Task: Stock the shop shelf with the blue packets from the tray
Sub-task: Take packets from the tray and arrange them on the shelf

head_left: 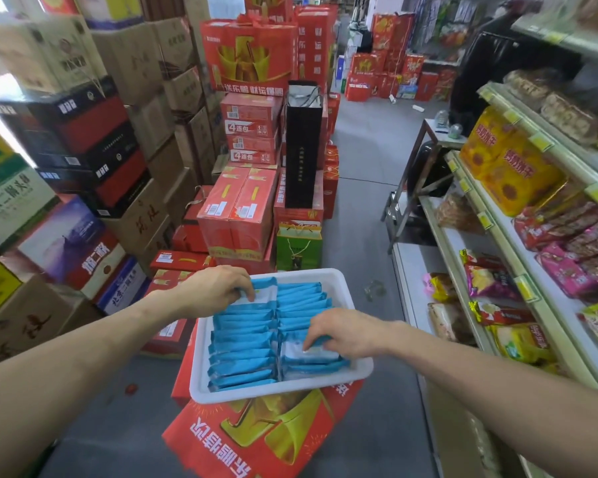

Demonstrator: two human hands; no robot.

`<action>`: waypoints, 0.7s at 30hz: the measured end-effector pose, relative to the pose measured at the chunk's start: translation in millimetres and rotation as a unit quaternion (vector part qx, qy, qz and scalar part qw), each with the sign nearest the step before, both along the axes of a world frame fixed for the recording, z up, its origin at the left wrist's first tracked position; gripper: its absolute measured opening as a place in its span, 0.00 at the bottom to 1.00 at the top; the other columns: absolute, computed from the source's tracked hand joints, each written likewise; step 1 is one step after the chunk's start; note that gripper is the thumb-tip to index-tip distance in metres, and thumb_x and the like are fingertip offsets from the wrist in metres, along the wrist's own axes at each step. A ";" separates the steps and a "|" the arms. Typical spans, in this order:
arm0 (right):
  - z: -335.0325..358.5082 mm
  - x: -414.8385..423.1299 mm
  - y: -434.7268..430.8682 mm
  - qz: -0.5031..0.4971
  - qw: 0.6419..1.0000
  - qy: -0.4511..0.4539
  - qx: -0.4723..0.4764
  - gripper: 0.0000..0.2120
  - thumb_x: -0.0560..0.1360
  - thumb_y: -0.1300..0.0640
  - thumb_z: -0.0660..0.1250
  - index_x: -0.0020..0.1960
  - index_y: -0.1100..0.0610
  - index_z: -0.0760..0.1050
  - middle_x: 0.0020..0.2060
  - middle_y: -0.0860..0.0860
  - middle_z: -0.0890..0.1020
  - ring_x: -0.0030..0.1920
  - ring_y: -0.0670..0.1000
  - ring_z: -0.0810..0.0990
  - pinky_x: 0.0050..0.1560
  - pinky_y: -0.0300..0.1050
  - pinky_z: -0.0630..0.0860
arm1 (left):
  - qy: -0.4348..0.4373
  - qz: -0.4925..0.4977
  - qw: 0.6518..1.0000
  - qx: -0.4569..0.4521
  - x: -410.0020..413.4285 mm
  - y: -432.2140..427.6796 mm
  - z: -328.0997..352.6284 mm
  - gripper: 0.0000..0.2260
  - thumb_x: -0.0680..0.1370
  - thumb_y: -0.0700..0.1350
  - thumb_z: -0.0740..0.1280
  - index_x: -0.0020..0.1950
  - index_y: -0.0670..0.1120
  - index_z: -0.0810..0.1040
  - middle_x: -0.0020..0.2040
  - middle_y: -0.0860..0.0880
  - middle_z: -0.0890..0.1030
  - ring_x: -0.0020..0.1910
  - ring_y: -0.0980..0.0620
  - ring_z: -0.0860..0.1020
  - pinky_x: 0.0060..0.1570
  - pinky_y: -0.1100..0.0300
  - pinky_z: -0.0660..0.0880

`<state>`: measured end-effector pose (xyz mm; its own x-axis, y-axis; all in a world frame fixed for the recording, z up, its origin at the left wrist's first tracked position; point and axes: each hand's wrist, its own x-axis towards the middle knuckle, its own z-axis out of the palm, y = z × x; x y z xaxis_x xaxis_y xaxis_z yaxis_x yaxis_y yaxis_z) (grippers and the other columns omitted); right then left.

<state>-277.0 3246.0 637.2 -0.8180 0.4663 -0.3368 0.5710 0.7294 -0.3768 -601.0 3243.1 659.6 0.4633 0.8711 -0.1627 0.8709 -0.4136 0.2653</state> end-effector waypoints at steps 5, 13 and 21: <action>101.5 47.4 40.2 -0.118 0.990 0.074 0.023 0.19 0.76 0.62 0.69 0.59 0.41 0.84 0.52 0.37 0.80 0.53 0.40 0.77 0.58 0.38 0.73 | -0.058 -0.011 0.997 -0.050 28.4 29.8 44.3 0.14 0.81 0.39 0.68 0.54 0.61 0.83 0.57 0.62 0.79 0.58 0.60 0.77 0.61 0.57 0.78; 283.4 206.4 50.1 -0.233 0.951 0.116 0.169 0.18 0.79 0.64 0.70 0.60 0.44 0.84 0.58 0.43 0.84 0.57 0.44 0.79 0.62 0.47 0.75 | -0.146 -0.131 0.980 0.023 189.6 109.9 194.8 0.15 0.77 0.37 0.73 0.53 0.59 0.86 0.54 0.59 0.82 0.55 0.60 0.80 0.58 0.65 0.75; 419.6 418.1 -60.0 -0.382 0.874 0.123 0.274 0.21 0.79 0.65 0.70 0.59 0.39 0.83 0.57 0.41 0.83 0.55 0.42 0.80 0.57 0.44 0.76 | -0.200 -0.283 0.936 0.058 426.5 133.3 345.2 0.15 0.78 0.39 0.73 0.53 0.61 0.87 0.55 0.56 0.84 0.54 0.54 0.81 0.58 0.51 0.78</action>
